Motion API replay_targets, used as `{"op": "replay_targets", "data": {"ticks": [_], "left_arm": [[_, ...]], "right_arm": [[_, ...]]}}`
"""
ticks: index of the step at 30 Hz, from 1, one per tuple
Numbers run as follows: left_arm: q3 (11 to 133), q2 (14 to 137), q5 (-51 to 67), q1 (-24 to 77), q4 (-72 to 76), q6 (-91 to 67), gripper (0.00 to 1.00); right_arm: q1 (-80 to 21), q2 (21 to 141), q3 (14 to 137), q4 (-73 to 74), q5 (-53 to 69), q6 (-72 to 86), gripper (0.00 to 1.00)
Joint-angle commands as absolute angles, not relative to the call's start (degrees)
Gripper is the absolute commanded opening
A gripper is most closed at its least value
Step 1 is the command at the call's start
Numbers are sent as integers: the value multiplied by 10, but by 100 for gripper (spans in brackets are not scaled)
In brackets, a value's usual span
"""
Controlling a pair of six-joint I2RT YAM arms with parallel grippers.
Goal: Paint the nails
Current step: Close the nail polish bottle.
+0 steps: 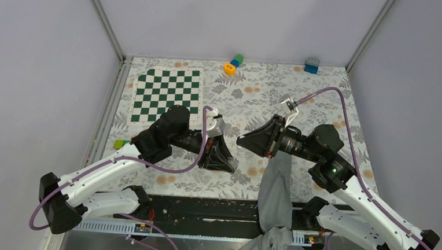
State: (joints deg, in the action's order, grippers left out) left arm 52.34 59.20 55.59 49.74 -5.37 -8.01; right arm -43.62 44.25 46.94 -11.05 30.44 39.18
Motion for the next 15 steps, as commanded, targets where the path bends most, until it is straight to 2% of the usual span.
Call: {"op": "replay_targets", "data": {"ticks": [1,15], "left_arm": [[522,576,577,499,-15,-80,0],[514,581,590,500,22,-113,0]], "right_arm": [[-446,448,472,-133,297,377,0],[-453,452,470,-131,302,373,0]]}}
